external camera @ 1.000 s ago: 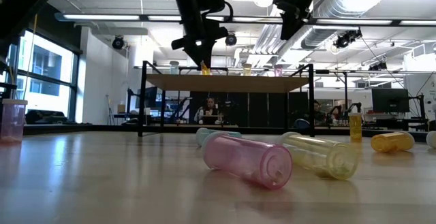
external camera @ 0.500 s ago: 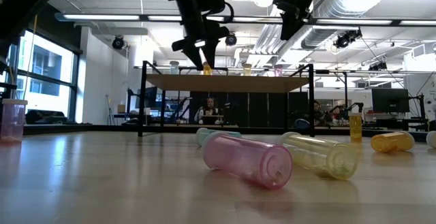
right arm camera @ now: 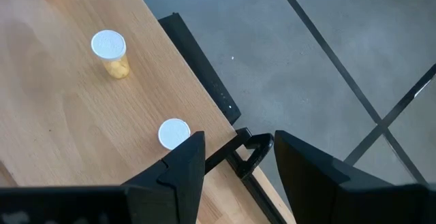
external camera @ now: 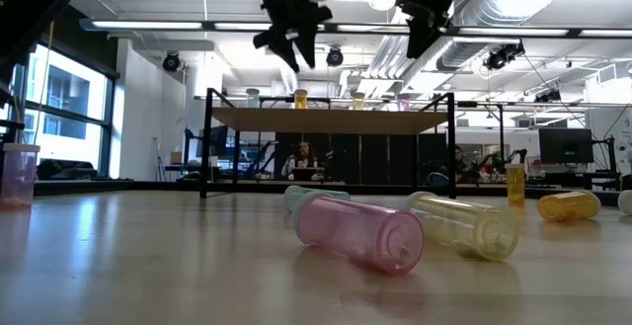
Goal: Pick and place medicine bottles onto shelf by color
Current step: Put the top violet pill bottle on the shelf aligned with the other violet pill bottle
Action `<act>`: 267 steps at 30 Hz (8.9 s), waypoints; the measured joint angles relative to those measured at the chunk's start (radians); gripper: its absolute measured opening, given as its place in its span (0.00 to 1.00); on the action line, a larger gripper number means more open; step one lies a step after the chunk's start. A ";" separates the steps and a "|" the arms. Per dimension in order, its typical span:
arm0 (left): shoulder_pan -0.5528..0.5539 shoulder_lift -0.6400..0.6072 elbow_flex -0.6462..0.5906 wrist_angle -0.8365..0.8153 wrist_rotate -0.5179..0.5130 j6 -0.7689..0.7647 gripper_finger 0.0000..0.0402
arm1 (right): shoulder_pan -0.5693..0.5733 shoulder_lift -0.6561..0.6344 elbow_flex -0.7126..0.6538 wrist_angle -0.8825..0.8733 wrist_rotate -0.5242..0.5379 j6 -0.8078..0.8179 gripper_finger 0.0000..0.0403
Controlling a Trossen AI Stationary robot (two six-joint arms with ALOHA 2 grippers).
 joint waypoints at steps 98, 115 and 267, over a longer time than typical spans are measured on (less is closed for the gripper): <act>-1.304 -0.706 -1.427 0.717 -0.740 -0.910 0.50 | 1.192 -0.457 -0.943 0.697 0.133 0.897 0.42; -1.394 -0.821 -1.427 0.254 -0.561 -1.241 0.50 | 1.191 -0.420 -0.943 0.735 0.132 0.875 0.42; -0.607 -0.632 -1.109 0.864 0.008 0.022 0.30 | 0.746 -0.367 -0.941 1.212 -0.263 0.295 0.51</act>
